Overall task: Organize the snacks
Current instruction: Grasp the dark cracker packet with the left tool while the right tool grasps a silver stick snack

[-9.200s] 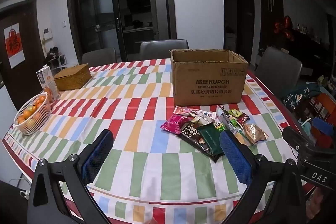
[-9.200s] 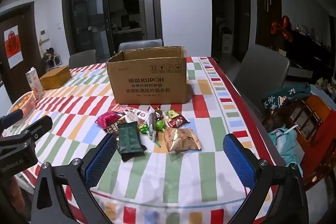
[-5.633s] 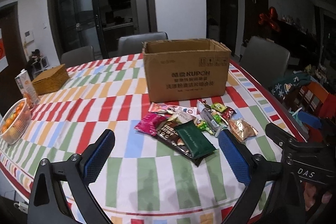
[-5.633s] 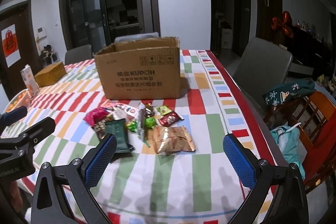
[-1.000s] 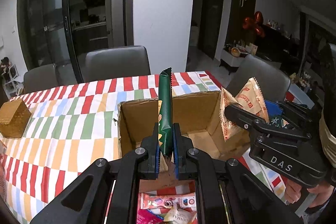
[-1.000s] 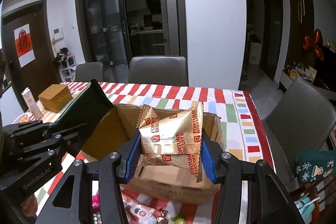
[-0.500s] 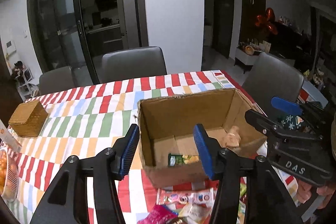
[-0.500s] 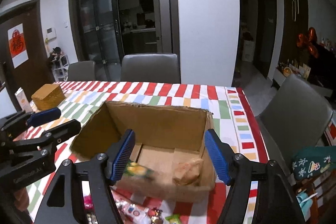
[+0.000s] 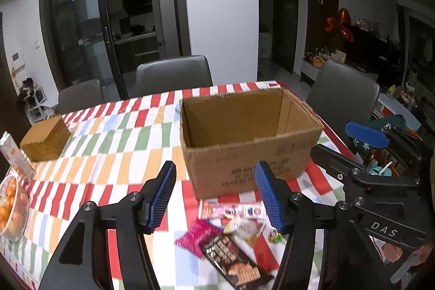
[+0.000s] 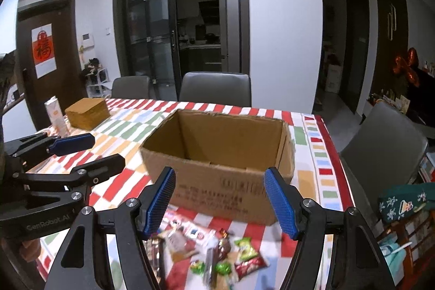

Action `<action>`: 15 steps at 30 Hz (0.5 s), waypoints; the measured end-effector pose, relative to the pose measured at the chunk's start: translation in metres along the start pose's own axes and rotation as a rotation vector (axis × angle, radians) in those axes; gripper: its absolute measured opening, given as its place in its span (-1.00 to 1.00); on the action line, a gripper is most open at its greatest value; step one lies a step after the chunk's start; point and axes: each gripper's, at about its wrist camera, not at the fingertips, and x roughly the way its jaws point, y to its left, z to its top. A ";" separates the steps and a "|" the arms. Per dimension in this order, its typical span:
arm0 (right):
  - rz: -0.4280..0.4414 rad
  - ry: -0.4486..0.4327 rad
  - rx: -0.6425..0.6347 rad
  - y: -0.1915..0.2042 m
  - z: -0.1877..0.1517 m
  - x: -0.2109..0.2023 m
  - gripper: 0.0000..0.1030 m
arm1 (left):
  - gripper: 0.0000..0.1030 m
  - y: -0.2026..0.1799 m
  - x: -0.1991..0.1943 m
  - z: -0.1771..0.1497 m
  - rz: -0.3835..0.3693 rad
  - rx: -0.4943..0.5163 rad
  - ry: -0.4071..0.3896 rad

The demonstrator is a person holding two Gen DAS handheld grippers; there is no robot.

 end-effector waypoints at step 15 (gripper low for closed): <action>0.059 0.127 0.016 0.015 -0.059 -0.005 -0.06 | 0.26 -0.006 -0.001 -0.072 -0.013 -0.070 0.151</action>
